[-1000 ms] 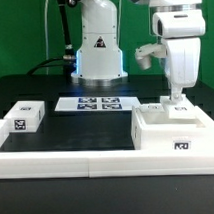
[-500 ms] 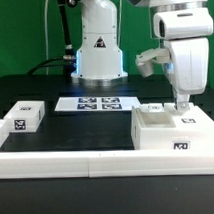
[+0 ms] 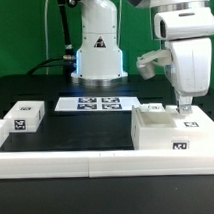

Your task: Assemble cabinet

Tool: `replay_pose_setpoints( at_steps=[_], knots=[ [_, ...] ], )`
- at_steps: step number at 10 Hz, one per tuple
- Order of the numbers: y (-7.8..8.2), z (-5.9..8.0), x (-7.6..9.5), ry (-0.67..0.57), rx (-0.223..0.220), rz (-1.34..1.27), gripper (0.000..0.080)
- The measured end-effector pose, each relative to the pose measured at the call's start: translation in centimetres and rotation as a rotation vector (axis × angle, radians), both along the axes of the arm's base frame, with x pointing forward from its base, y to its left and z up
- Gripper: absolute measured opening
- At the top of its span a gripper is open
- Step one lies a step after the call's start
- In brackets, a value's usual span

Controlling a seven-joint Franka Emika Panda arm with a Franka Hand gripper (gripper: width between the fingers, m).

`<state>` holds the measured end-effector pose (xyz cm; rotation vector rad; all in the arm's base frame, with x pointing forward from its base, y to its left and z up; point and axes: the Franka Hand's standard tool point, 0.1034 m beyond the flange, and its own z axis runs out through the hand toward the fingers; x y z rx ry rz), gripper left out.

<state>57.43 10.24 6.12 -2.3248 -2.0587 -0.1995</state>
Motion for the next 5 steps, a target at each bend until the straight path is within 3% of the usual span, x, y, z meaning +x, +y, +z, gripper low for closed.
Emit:
replay_pose_setpoints(
  at_steps=[2, 4, 5],
  knots=[
    [-0.08, -0.04, -0.02, 0.001, 0.0, -0.001, 0.0071],
    [-0.09, -0.06, -0.03, 0.001, 0.0, -0.001, 0.0366],
    [-0.09, -0.07, -0.03, 0.002, 0.0, -0.001, 0.0366]
  ],
)
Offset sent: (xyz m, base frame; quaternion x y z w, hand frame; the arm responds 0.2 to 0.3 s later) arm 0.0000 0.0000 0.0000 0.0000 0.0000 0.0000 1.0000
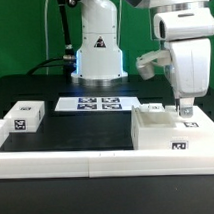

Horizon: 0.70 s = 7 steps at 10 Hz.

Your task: Assemble cabinet

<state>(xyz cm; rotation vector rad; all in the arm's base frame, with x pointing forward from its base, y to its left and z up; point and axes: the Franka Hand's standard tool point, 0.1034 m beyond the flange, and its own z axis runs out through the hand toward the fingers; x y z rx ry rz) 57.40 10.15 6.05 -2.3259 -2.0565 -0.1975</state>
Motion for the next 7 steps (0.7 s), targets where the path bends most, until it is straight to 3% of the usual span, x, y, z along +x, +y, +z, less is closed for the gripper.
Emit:
replay_pose_setpoints(
  at_steps=[1, 2, 3, 4, 6, 7],
  knots=[
    [0.0, 0.0, 0.0, 0.0, 0.0, 0.0, 0.0549],
    [0.0, -0.01, 0.0, 0.0, 0.0, 0.0, 0.0684],
    [0.0, -0.01, 0.0, 0.0, 0.0, 0.0, 0.0684],
    [0.0, -0.01, -0.01, 0.0, 0.0, 0.0, 0.0776],
    [-0.01, 0.08, 0.0, 0.0, 0.0, 0.0, 0.0792],
    [-0.04, 0.88, -0.01, -0.007, -0.004, -0.005, 0.0798]
  ],
)
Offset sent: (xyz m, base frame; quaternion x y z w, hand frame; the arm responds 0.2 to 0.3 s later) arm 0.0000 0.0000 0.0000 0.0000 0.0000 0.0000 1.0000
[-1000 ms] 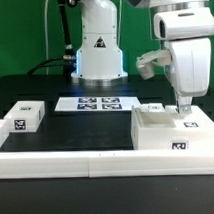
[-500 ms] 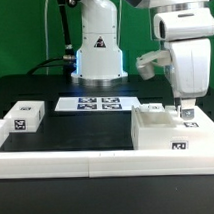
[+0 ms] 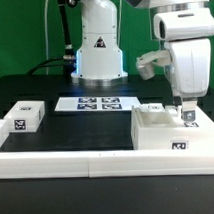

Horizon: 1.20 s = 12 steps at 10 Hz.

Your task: Assemble cabinet

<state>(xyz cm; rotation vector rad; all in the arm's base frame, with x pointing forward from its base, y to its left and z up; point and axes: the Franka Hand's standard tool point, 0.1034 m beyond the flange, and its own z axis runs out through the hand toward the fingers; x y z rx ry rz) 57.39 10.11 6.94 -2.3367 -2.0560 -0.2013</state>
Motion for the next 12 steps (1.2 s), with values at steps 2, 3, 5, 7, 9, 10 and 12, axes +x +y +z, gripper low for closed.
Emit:
replay_pose_setpoints(
  at_steps=[2, 3, 5, 7, 9, 10, 12],
  knots=[
    [0.3, 1.7, -1.4, -0.009, -0.01, -0.016, 0.0797],
    [0.2, 2.1, -2.4, -0.006, -0.017, -0.012, 0.0797],
    [-0.1, 1.9, -4.4, 0.016, -0.027, -0.028, 0.0797],
    [-0.2, 1.8, -4.1, 0.015, -0.025, -0.03, 0.0797],
    [-0.2, 1.8, -4.2, 0.015, -0.025, -0.031, 0.0797],
    [-0.2, 1.8, -4.2, 0.016, -0.025, -0.031, 0.0797],
    [0.0, 1.2, -6.1, 0.007, -0.017, -0.072, 0.0797]
  ],
)
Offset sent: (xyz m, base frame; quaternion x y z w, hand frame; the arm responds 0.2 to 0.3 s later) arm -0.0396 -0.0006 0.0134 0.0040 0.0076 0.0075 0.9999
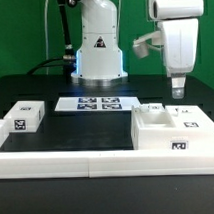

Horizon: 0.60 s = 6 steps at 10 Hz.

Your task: Assemble cabinet

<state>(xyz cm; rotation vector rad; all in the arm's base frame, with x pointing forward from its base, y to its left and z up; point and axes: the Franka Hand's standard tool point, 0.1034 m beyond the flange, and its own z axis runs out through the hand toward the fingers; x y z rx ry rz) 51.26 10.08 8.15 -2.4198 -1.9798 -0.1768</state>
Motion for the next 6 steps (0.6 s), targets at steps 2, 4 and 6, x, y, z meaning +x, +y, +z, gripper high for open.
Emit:
replay_pose_setpoints(
  at_steps=[2, 4, 6],
  knots=[
    [-0.1, -0.7, -3.2, 0.034, -0.009, -0.011, 0.0797],
    [-0.1, -0.7, -2.8, 0.029, -0.008, -0.012, 0.0797],
    [-0.1, -0.7, -2.8, 0.031, -0.008, -0.012, 0.0797]
  ],
)
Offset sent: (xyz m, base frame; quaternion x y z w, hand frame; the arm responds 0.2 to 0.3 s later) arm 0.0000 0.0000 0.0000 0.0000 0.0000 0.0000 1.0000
